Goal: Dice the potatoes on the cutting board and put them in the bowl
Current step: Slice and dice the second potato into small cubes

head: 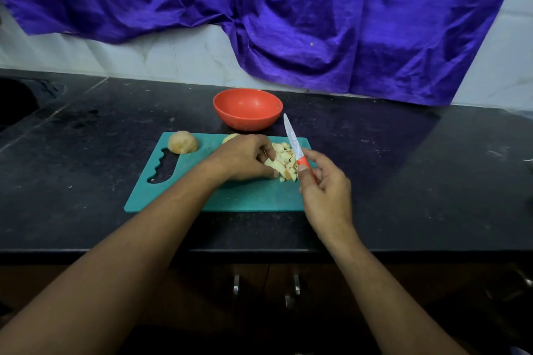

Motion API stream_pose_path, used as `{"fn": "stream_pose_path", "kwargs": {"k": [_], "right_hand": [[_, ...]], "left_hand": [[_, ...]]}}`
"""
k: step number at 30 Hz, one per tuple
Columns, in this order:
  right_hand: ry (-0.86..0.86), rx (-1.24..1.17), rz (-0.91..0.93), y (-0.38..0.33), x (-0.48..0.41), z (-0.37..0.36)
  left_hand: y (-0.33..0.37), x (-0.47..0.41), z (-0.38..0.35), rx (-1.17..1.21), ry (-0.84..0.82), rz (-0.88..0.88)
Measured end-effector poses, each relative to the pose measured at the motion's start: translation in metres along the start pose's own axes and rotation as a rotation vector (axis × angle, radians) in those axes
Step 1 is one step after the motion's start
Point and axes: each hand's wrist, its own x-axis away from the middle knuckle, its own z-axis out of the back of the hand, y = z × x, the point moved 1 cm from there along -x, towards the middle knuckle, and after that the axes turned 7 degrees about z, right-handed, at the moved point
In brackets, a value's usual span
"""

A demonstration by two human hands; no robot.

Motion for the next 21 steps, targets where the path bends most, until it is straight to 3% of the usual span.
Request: {"fn": "stream_pose_path", "kwargs": {"k": [21], "right_hand": [[0.000, -0.017, -0.010, -0.0055, 0.0009, 0.0026]], "left_hand": [[0.0002, 0.0018, 0.0055, 0.197, 0.186, -0.100]]}}
